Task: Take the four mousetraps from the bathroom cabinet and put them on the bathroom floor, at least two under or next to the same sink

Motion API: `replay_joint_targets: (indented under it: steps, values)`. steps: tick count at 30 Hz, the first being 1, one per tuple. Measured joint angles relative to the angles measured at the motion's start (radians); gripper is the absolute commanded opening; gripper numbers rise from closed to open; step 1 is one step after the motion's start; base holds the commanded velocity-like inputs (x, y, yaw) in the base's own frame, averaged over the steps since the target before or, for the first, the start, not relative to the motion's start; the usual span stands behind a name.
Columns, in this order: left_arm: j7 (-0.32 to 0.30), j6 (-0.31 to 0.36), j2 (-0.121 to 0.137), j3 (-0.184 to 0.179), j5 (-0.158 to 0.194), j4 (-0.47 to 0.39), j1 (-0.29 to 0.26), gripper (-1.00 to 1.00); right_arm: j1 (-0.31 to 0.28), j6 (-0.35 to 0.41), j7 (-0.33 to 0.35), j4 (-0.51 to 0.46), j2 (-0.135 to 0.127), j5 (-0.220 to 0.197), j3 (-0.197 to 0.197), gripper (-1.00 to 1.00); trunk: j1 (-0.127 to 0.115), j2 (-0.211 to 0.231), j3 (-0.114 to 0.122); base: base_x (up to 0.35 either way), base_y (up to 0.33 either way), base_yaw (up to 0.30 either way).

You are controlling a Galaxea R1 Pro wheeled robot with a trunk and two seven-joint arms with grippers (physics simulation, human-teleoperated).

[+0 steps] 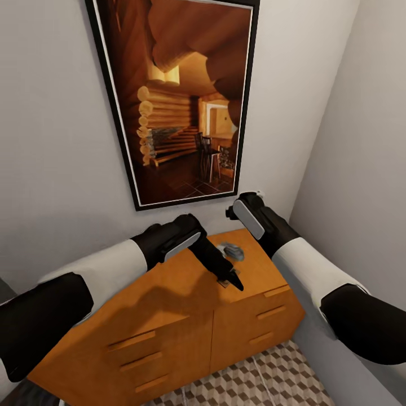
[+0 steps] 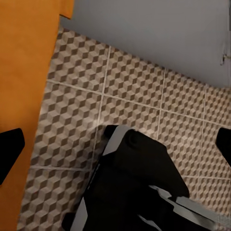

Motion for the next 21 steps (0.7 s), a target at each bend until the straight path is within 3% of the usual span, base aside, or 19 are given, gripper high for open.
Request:
replay_joint_targets:
  steps: [6, 18, 19, 20, 21]
  values:
    - [0.001, 0.01, -0.004, 0.002, 0.004, -0.03, -0.034, 1.0, 0.004, 0.004, 0.0, -0.02, -0.001, 0.0, 0.002, 1.0, 0.0, 0.0, 0.0, 0.0, 0.0, 0.0]
    - [0.01, 0.01, -0.004, 0.002, 0.0, 0.037, -0.102, 1.0, 0.007, 0.008, 0.0, -0.076, -0.003, -0.002, 0.0, 1.0, 0.0, 0.0, 0.0, 0.0, 0.0, 0.0]
    - [0.012, 0.013, -0.005, 0.004, 0.006, 0.169, -0.176, 1.0, 0.007, 0.008, 0.0, -0.076, -0.003, -0.003, 0.0, 1.0, 0.0, 0.0, 0.0, 0.0, 0.0, 0.0]
    - [0.012, 0.011, -0.004, 0.003, -0.003, 0.232, -0.201, 1.0, 0.008, 0.008, 0.0, -0.076, -0.003, -0.003, 0.0, 1.0, 0.0, 0.0, 0.0, 0.0, 0.0, 0.0]
    - [0.012, 0.013, -0.005, 0.004, 0.002, 0.239, -0.212, 1.0, 0.008, 0.008, 0.0, -0.076, -0.003, -0.003, 0.0, 1.0, 0.0, 0.0, 0.0, 0.0, 0.0, 0.0]
